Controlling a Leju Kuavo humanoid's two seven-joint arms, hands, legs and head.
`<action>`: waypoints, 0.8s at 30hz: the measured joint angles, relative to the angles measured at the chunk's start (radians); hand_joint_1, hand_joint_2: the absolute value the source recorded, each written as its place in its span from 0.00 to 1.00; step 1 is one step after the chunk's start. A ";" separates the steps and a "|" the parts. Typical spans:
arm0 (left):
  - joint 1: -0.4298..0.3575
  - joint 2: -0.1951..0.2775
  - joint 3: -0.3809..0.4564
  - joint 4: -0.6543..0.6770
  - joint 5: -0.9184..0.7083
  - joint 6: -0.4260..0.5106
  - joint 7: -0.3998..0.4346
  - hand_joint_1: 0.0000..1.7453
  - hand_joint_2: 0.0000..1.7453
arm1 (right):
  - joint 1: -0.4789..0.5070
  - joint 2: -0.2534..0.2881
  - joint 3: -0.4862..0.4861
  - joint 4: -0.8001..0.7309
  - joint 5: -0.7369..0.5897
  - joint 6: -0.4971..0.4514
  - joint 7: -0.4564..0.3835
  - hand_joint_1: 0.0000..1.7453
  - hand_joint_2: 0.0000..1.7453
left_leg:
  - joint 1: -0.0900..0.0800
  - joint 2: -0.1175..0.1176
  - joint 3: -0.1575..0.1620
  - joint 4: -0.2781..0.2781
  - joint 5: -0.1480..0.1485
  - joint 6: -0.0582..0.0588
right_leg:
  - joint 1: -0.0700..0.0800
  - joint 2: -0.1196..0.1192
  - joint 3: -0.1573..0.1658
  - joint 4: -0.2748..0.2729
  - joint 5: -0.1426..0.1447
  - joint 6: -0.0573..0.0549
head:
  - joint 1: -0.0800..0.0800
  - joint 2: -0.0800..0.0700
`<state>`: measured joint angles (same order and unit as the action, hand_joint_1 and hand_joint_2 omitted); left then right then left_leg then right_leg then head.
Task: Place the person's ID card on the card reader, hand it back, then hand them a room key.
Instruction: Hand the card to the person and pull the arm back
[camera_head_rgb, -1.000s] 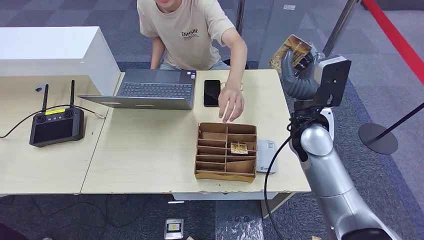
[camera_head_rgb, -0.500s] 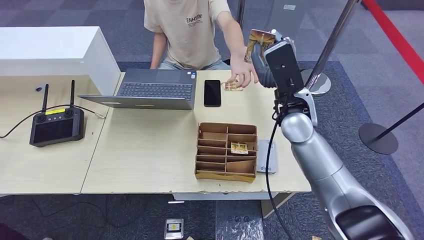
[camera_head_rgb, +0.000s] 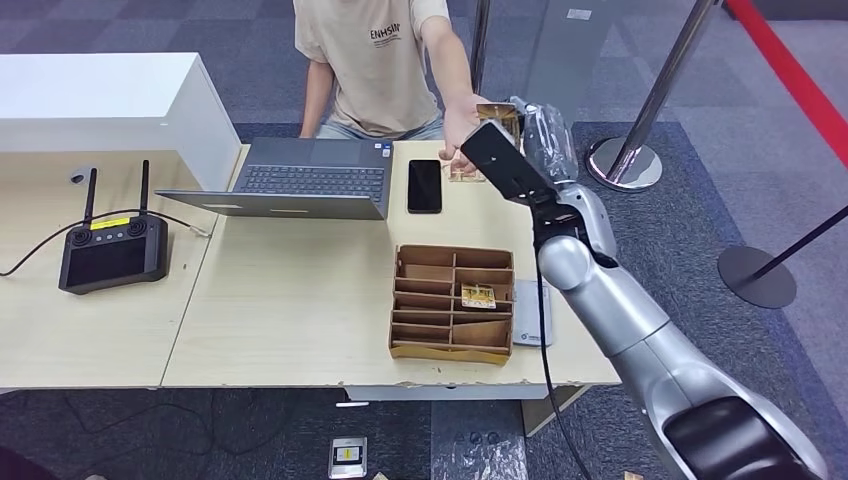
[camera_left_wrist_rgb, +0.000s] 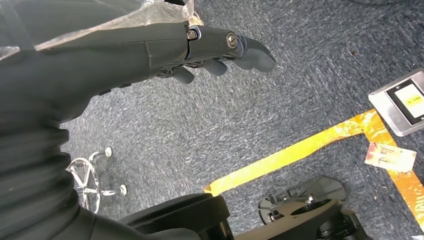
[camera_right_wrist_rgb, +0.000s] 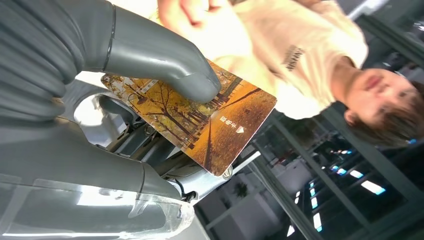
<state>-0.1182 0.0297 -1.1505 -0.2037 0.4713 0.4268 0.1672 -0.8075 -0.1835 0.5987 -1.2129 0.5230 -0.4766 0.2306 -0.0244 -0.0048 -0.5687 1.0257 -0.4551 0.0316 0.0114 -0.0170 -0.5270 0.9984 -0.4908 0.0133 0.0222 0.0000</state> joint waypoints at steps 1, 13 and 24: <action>0.000 0.000 0.000 0.000 0.000 0.000 0.000 0.00 1.00 | 0.000 -0.001 0.003 0.006 0.011 0.002 0.004 1.00 1.00 | 0.000 0.000 0.000 0.000 0.000 0.000 | 0.000 0.000 0.000 0.000 0.000 0.000 | 0.000 0.000; 0.000 0.000 0.000 0.000 0.001 0.003 0.000 0.00 1.00 | 0.000 -0.010 0.033 0.039 0.044 0.011 0.012 0.21 0.50 | 0.000 0.000 0.000 0.000 0.000 0.000 | 0.000 0.000 0.000 0.000 0.000 0.000 | 0.000 0.000; 0.000 0.000 0.000 0.000 0.001 0.004 0.009 0.00 1.00 | 0.002 -0.009 0.041 0.054 0.052 -0.001 0.001 0.00 0.00 | 0.000 0.000 0.000 0.000 0.000 0.000 | 0.000 0.000 0.000 0.000 0.000 0.000 | 0.000 0.000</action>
<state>-0.1180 0.0299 -1.1505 -0.2037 0.4720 0.4305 0.1759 -0.8059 -0.1925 0.6398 -1.1591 0.5751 -0.4775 0.2312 -0.0244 -0.0046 -0.5686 1.0257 -0.4551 0.0316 0.0114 -0.0169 -0.5271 0.9984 -0.4908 0.0133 0.0222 0.0000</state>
